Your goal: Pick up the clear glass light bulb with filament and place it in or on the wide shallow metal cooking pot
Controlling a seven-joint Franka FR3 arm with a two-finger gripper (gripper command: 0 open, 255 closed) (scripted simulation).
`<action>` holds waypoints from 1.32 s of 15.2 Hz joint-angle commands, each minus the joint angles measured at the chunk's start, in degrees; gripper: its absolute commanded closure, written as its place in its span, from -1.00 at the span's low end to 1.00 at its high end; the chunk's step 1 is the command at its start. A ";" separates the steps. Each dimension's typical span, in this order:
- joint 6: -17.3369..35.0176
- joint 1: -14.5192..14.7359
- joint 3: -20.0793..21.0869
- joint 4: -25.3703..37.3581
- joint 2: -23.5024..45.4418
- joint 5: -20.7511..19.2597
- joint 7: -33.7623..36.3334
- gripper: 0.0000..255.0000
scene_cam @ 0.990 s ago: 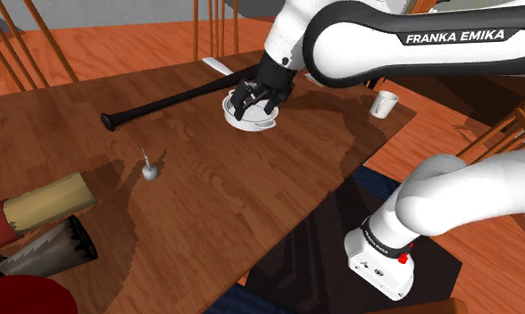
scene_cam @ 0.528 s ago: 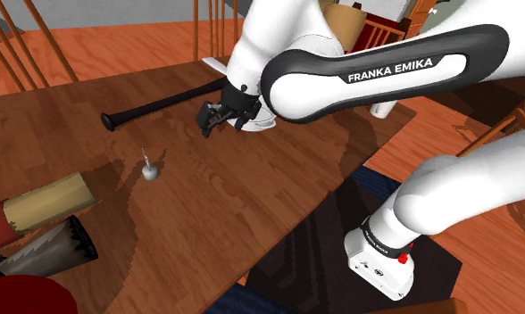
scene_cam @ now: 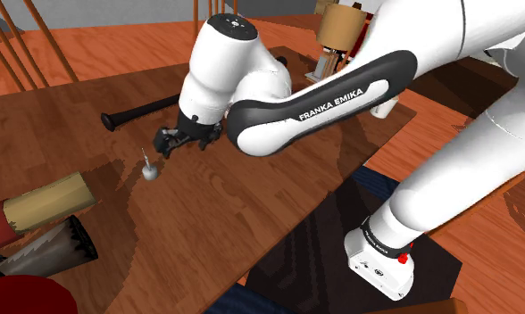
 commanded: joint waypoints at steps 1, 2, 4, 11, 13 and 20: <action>0.89 -0.73 2.24 3.49 6.62 -9.98 8.19 -1.00; 0.81 0.06 2.22 5.31 9.81 -14.79 12.02 -1.00; 0.23 3.62 0.25 9.21 15.69 -22.91 18.43 -1.00; 0.98 9.08 -4.55 13.35 23.07 -31.63 24.56 -1.00; 1.55 10.30 -5.96 14.26 25.14 -33.88 25.97 -1.00; 1.56 10.34 -6.00 14.26 25.12 -33.86 25.95 -1.00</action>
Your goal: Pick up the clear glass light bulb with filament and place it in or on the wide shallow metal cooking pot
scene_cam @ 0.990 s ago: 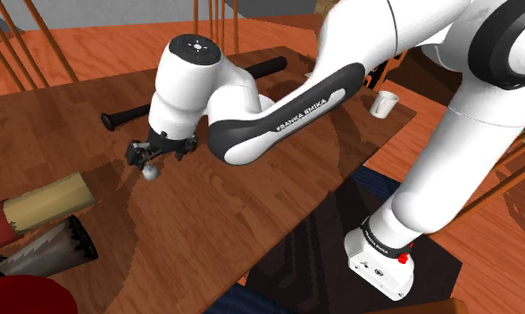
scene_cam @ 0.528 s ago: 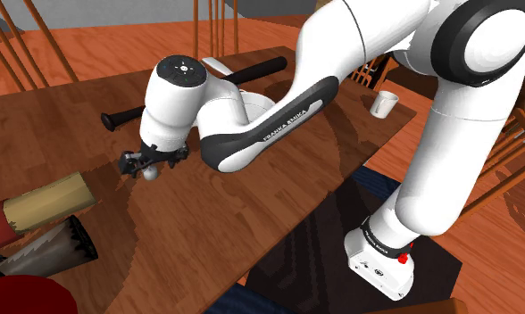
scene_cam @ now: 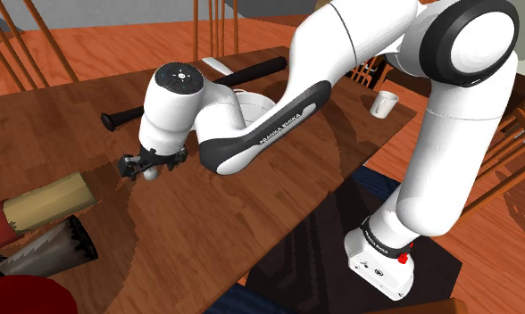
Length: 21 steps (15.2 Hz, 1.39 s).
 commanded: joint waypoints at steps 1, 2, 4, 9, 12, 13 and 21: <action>0.00 0.00 0.00 0.00 0.00 0.00 0.00 -1.00; 0.00 0.00 0.00 0.00 0.00 0.00 0.00 1.00; 0.00 0.00 0.00 0.00 0.00 0.00 0.00 1.00; -0.01 -0.01 0.01 0.00 -0.01 0.02 -0.02 1.00; -0.44 -0.37 0.48 0.10 -0.48 0.79 -0.63 1.00; -0.89 -0.74 0.95 0.21 -0.97 1.58 -1.26 1.00; -4.68 -3.40 4.36 1.61 -4.69 7.71 -6.11 1.00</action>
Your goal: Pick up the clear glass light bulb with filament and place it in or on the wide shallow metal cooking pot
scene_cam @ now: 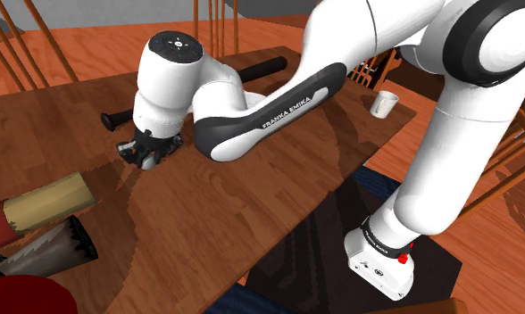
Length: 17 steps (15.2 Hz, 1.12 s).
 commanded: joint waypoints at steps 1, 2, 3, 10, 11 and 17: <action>-1.09 -0.66 0.78 0.58 -0.86 1.59 -1.34 1.00; -1.60 -0.95 1.14 0.83 -1.30 2.31 -1.91 1.00; -2.12 -1.22 1.48 1.11 -1.72 3.02 -2.47 1.00; -5.94 -2.83 3.48 3.42 -4.49 7.64 -6.13 1.00; -6.51 -3.01 3.71 3.81 -4.85 8.24 -6.62 1.00; -3.27 -9.88 4.51 -2.08 -11.55 17.45 -16.54 1.00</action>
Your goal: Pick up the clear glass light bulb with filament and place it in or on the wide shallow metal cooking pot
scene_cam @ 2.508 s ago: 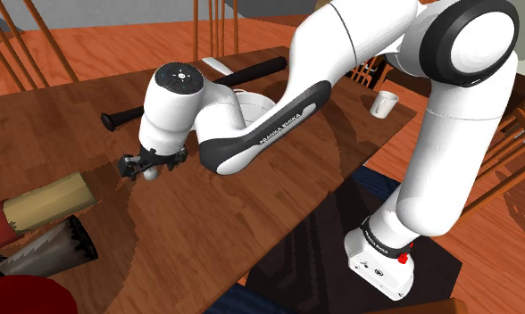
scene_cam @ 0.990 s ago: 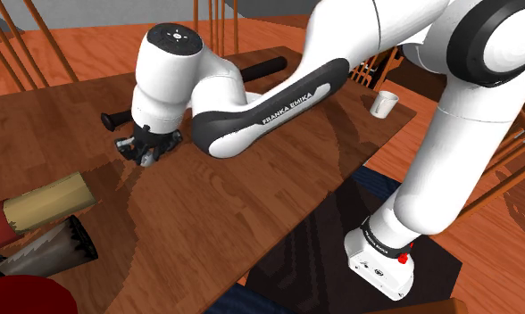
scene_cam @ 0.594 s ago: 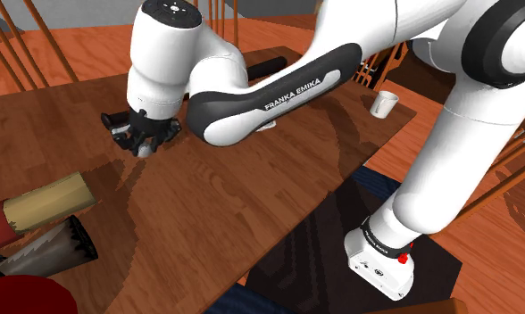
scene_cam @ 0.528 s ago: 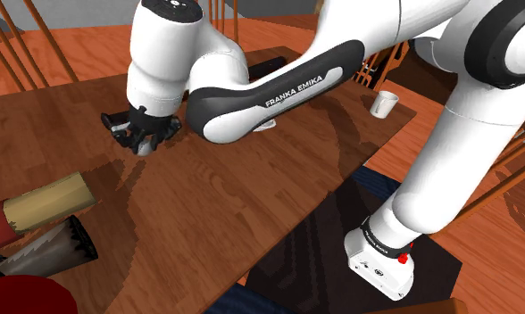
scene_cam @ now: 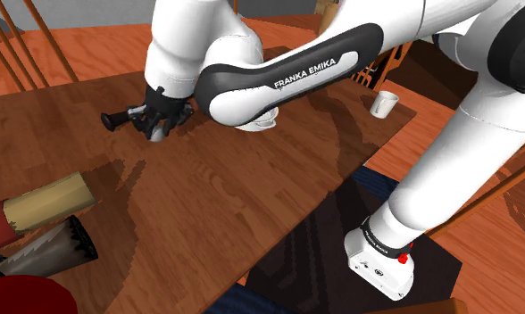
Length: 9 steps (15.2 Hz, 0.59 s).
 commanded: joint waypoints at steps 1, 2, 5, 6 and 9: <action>1.72 -2.86 -0.01 -2.94 -3.07 4.60 -5.09 1.00; 2.46 -4.02 -0.30 -4.27 -4.48 6.93 -7.76 1.00; 4.16 -6.58 -1.97 -7.76 -8.23 13.68 -15.86 1.00; 4.56 -7.19 -2.73 -8.76 -9.28 15.76 -18.52 1.00; 5.35 -8.32 -5.65 -11.28 -11.80 21.22 -26.12 1.00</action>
